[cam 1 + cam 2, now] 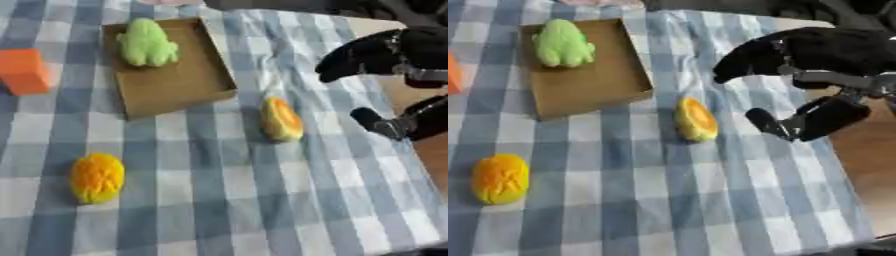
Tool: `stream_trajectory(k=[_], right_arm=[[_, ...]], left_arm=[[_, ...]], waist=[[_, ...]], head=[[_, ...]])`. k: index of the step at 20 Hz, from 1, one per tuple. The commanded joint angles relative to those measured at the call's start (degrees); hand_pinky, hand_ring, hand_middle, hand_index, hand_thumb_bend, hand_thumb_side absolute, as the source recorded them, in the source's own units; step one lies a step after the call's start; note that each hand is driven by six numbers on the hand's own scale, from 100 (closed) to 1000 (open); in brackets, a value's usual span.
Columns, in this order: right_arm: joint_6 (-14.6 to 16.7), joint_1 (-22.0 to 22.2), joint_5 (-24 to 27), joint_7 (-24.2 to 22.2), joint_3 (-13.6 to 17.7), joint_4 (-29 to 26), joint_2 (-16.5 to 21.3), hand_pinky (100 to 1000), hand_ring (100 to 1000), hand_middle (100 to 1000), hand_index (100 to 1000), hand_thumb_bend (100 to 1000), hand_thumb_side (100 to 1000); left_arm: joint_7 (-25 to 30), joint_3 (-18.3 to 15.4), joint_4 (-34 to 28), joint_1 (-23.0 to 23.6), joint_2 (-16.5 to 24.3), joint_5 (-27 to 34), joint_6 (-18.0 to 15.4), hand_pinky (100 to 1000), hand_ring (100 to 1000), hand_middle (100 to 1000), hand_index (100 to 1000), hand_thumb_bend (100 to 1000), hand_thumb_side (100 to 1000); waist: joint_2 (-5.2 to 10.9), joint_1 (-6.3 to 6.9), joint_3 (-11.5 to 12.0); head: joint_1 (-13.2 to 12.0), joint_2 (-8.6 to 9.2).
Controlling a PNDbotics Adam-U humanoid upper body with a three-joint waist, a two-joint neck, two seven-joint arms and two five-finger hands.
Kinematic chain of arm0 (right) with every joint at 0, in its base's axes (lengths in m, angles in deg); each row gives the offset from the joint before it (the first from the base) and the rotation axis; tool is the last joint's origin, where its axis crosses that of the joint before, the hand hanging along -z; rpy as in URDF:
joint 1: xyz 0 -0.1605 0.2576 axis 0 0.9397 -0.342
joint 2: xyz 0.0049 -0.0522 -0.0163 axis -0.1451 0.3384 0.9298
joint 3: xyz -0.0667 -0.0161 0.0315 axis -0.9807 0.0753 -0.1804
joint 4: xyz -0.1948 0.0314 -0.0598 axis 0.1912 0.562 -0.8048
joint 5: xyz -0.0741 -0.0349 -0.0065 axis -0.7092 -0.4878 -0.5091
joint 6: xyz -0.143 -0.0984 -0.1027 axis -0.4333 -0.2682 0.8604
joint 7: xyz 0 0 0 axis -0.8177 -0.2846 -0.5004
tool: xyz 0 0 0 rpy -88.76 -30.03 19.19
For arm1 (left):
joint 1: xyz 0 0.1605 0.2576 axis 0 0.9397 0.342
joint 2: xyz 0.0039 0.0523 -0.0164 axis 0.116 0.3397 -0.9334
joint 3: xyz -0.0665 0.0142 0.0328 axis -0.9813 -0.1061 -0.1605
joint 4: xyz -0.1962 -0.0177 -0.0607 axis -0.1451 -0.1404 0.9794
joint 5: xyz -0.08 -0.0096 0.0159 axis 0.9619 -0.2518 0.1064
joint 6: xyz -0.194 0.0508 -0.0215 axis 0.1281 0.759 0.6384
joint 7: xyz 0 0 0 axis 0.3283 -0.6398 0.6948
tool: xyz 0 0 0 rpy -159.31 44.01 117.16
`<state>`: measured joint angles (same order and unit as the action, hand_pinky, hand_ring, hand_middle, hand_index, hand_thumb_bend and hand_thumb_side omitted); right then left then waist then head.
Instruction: Pick up objects on the table and place them in the box.
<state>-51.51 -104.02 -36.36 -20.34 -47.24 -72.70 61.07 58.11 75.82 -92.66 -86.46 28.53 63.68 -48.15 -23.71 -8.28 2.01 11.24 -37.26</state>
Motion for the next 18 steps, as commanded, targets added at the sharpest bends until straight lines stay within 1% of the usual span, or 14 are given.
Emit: stream_trajectory(k=[1, 4, 5, 6, 9, 11, 12, 13, 14, 18], right_arm=[[-0.41, -0.94, 1.00, -0.92, 0.04, -0.53, 2.27, 828, 903, 873, 922, 100, 397], [-0.50, -1.09, 1.28, -1.19, 0.03, -0.53, 2.25, 828, 903, 873, 922, 100, 397], [-0.79, -0.84, 1.60, -1.50, -0.41, -0.53, 2.08, 820, 879, 844, 924, 100, 574], [-1.35, -0.85, 2.12, -1.95, -1.07, -0.53, 1.88, 820, 879, 844, 924, 100, 576], [-3.80, -2.12, 3.70, -3.45, -2.57, -0.53, 1.17, 817, 869, 831, 920, 100, 625], [-5.42, -3.02, 4.87, -4.55, -3.40, -0.53, 0.77, 819, 867, 829, 921, 100, 687], [-6.24, -3.35, 5.61, -5.26, -3.92, -0.53, 0.56, 821, 868, 831, 924, 100, 750], [-7.09, -3.70, 6.42, -6.05, -4.38, -0.53, 0.35, 823, 869, 832, 927, 100, 793], [-7.94, -4.02, 7.26, -6.88, -4.74, -0.53, 0.15, 823, 869, 832, 930, 100, 812], [-11.36, -6.13, 9.25, -9.68, -5.36, -0.53, -1.04, 824, 871, 839, 940, 100, 802]], left_arm=[[0.04, -0.31, -1.04, -0.08, 1.98, -0.39, 0.02, 906, 719, 805, 870, 100, 678], [0.02, -0.31, -1.04, -0.08, 1.99, -0.42, 0.02, 906, 719, 805, 870, 100, 678], [0.14, -0.14, -1.04, -0.31, 2.24, -0.43, -0.01, 905, 719, 806, 870, 100, 678], [0.29, 0.03, -1.04, -0.51, 2.42, -0.40, -0.01, 905, 719, 806, 870, 100, 678], [0.52, 0.20, -1.04, -0.75, 2.57, -0.29, 0.07, 905, 719, 806, 870, 100, 679], [0.64, 0.28, -1.04, -0.88, 2.67, -0.23, 0.06, 905, 719, 805, 870, 100, 679], [0.71, 0.32, -1.04, -0.93, 2.70, -0.20, 0.07, 905, 719, 805, 869, 100, 679], [0.75, 0.35, -1.04, -0.98, 2.70, -0.16, 0.09, 905, 719, 806, 869, 100, 680], [0.78, 0.37, -1.04, -1.04, 2.68, -0.12, 0.11, 905, 719, 805, 869, 100, 680], [0.89, 0.42, -1.04, -1.22, 2.55, -0.03, 0.09, 904, 718, 805, 869, 100, 680]], waist=[[1.37, 0.31, -0.05], [1.37, 0.30, -0.06], [1.21, 0.13, 0.11], [1.14, 0.03, 0.26], [1.04, -0.10, 0.64], [1.00, -0.17, 0.84], [0.97, -0.22, 0.93], [0.95, -0.28, 1.00], [0.92, -0.32, 1.08], [0.79, -0.32, 1.47]], head=[[0.31, 0.04], [0.31, 0.03], [0.83, 0.00], [1.13, -0.04], [1.58, -0.04], [1.76, -0.08], [1.87, -0.12], [1.99, -0.13], [2.10, -0.08], [2.35, 0.03]])
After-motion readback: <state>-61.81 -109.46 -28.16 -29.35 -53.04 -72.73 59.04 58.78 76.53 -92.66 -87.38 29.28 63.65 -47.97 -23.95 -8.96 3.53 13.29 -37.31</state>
